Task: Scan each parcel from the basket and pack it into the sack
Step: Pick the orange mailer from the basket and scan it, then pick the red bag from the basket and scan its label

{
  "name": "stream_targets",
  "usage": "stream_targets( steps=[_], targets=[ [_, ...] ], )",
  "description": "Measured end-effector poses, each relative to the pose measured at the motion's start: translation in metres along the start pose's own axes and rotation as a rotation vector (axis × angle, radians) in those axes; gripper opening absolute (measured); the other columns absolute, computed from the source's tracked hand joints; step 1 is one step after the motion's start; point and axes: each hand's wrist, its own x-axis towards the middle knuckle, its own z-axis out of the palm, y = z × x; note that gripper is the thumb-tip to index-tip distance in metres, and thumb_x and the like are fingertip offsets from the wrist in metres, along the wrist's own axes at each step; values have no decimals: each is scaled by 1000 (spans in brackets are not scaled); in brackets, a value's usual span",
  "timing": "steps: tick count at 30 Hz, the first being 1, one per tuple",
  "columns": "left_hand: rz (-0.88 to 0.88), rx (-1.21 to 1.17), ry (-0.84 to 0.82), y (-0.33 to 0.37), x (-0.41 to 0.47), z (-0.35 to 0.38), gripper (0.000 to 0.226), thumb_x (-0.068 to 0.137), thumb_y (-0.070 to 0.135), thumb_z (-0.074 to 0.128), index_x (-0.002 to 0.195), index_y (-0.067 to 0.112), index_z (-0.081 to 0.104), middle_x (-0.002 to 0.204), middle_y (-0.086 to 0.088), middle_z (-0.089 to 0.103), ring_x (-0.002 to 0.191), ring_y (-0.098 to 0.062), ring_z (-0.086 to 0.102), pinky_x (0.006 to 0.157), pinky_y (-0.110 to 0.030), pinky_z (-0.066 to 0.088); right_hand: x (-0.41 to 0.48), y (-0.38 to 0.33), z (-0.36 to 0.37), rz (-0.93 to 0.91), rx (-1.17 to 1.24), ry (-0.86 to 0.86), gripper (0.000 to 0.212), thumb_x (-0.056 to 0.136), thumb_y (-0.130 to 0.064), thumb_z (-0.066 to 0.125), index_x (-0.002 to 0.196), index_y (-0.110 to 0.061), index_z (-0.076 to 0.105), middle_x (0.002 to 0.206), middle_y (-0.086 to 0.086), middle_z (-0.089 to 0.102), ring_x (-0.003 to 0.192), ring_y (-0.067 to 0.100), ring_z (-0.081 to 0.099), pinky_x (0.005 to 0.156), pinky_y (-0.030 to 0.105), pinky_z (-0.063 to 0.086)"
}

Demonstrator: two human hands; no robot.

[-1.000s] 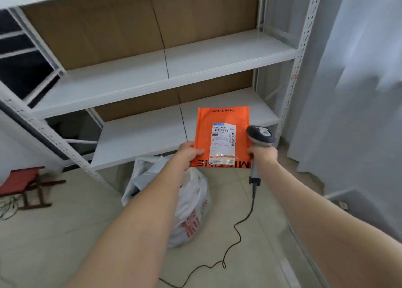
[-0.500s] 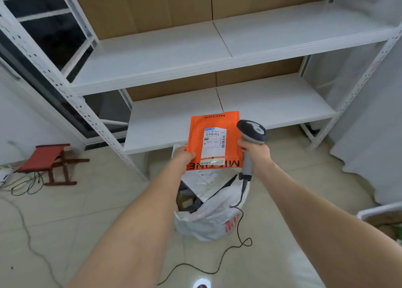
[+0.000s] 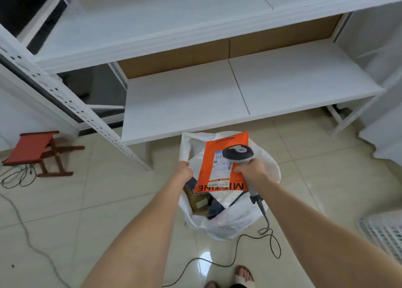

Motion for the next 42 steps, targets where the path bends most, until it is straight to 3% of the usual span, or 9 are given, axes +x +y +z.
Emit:
stream_targets(
  steps=[5, 13, 16, 20, 24, 27, 32, 36, 42],
  targets=[
    [31, 148, -23, -35, 69, 20, 26, 89, 2, 52, 109, 12, 65, 133, -13, 51, 118, -29, 54, 99, -29, 44, 66, 24, 48, 20, -167, -22, 4, 87, -10, 62, 90, -9, 61, 90, 13, 70, 85, 30, 69, 82, 45, 58],
    [80, 351, -166, -74, 182, 49, 34, 90, 13, 50, 122, 17, 61, 132, -9, 55, 121, -27, 50, 100, -29, 41, 146, 48, 120, 9, -529, 47, 8, 86, -23, 59, 91, -17, 58, 79, 0, 63, 71, 15, 62, 59, 27, 49],
    [66, 160, -89, -77, 202, 50, 10, 88, 16, 58, 90, 10, 66, 92, -9, 65, 84, -24, 60, 72, -32, 49, 160, 53, 137, 39, -574, 74, 15, 89, -31, 58, 93, -17, 57, 82, 1, 63, 75, 17, 63, 69, 32, 55],
    [156, -80, 178, -69, 207, 25, 24, 91, 9, 52, 104, 12, 73, 114, -6, 68, 108, -25, 61, 95, -28, 45, 167, 55, 162, 67, -643, 104, 19, 93, -33, 53, 103, -17, 58, 87, 0, 62, 79, 18, 63, 73, 34, 56],
    [343, -239, 90, -43, 196, 6, 23, 85, 8, 58, 84, 25, 73, 89, 14, 65, 81, 0, 56, 68, 1, 38, 173, 61, 204, 112, -620, 37, 34, 84, -32, 64, 114, -16, 59, 102, 3, 61, 96, 24, 59, 81, 31, 48],
    [406, -231, 38, -42, 200, -3, 35, 83, 3, 53, 71, 32, 69, 80, 21, 63, 78, 3, 55, 64, 3, 38, 181, 70, 223, 179, -606, -21, 45, 78, -41, 69, 116, -19, 58, 96, -1, 56, 98, 25, 58, 79, 32, 44],
    [250, 12, -3, -74, 212, 0, 28, 91, 6, 51, 109, 14, 71, 124, -6, 64, 114, -22, 58, 100, -29, 43, 187, 80, 207, 229, -468, -26, 31, 86, -17, 64, 115, -10, 56, 94, 6, 61, 88, 24, 62, 80, 36, 56],
    [236, 122, -62, -64, 186, 8, 31, 93, 17, 55, 123, 19, 62, 129, -7, 59, 112, -24, 59, 92, -29, 46, 167, 76, 180, 156, -241, 16, 23, 83, -5, 66, 106, -6, 61, 105, 10, 66, 99, 25, 62, 93, 40, 53],
    [225, 291, -136, -17, 119, -4, 33, 92, 19, 52, 124, 18, 59, 130, -10, 52, 109, -25, 58, 89, -31, 50, 97, 44, 121, 116, -34, 135, 9, 82, -3, 65, 90, -4, 61, 78, 8, 63, 77, 21, 63, 72, 35, 52]
  ],
)
